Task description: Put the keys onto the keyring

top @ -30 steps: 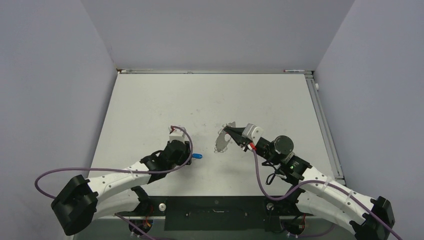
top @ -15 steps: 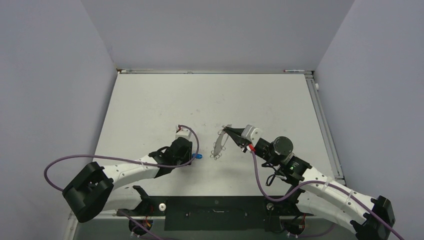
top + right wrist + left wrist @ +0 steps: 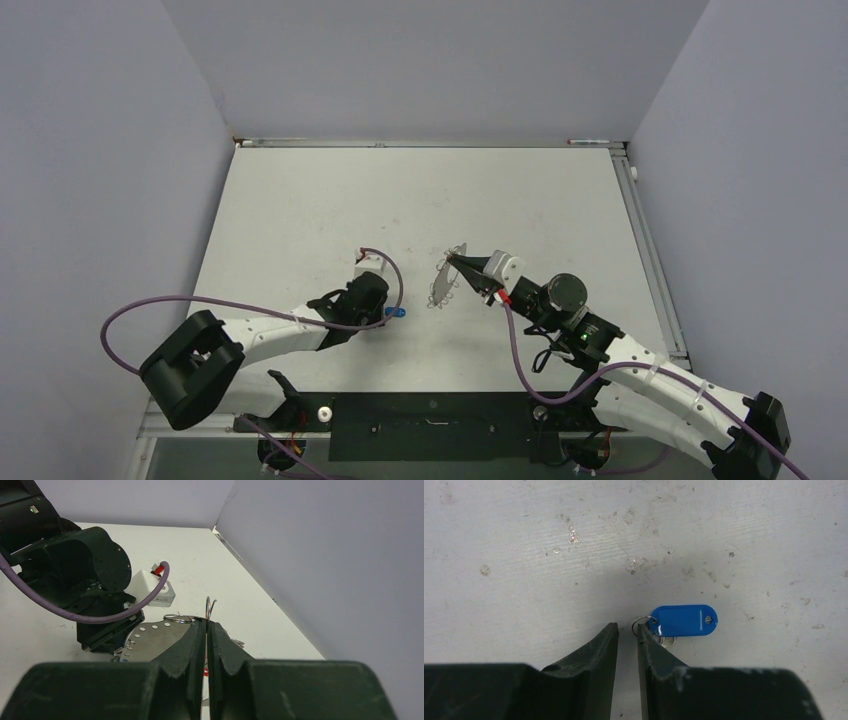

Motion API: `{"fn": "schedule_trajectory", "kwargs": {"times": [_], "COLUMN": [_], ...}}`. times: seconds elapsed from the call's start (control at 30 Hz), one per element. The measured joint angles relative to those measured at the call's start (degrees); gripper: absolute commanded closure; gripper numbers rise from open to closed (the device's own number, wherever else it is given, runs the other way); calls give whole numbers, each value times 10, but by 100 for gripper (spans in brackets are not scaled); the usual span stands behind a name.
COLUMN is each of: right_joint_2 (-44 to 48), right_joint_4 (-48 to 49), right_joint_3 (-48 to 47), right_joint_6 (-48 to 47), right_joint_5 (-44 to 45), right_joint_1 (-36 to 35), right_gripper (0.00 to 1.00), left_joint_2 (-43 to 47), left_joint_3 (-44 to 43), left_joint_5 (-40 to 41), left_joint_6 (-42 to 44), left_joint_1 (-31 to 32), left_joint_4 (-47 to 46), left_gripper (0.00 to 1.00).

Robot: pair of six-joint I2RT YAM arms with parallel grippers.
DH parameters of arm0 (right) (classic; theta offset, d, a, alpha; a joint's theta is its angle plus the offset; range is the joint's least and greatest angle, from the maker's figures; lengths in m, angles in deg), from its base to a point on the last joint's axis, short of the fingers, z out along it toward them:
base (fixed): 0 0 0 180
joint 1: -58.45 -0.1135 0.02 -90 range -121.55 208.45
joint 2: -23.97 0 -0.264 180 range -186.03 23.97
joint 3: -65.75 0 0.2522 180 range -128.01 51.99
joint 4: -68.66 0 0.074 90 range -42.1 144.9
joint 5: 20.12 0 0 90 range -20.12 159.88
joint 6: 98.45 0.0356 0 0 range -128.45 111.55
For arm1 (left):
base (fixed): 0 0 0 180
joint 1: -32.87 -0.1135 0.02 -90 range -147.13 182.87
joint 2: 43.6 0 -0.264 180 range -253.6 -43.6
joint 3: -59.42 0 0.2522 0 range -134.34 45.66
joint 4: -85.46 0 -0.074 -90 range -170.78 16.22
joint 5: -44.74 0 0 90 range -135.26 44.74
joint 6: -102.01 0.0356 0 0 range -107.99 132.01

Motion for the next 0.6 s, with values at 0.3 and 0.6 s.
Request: {"fn": "schedule_trajectory", "kwargs": {"times": [0.3, 0.6], "right_joint_2": [0, 0], "right_joint_4": [0, 0], "right_joint_3": [0, 0], "right_joint_6": [0, 0], "right_joint_5": [0, 0], "right_joint_1": [-1, -1], "right_gripper": [95, 95], "left_joint_2": [-9, -25], "left_joint_3": [-3, -7], "left_joint_5": [2, 9], "left_joint_6": [0, 1], "left_joint_1": [0, 0], "left_joint_4": [-18, -34], "left_gripper": [82, 86]}}
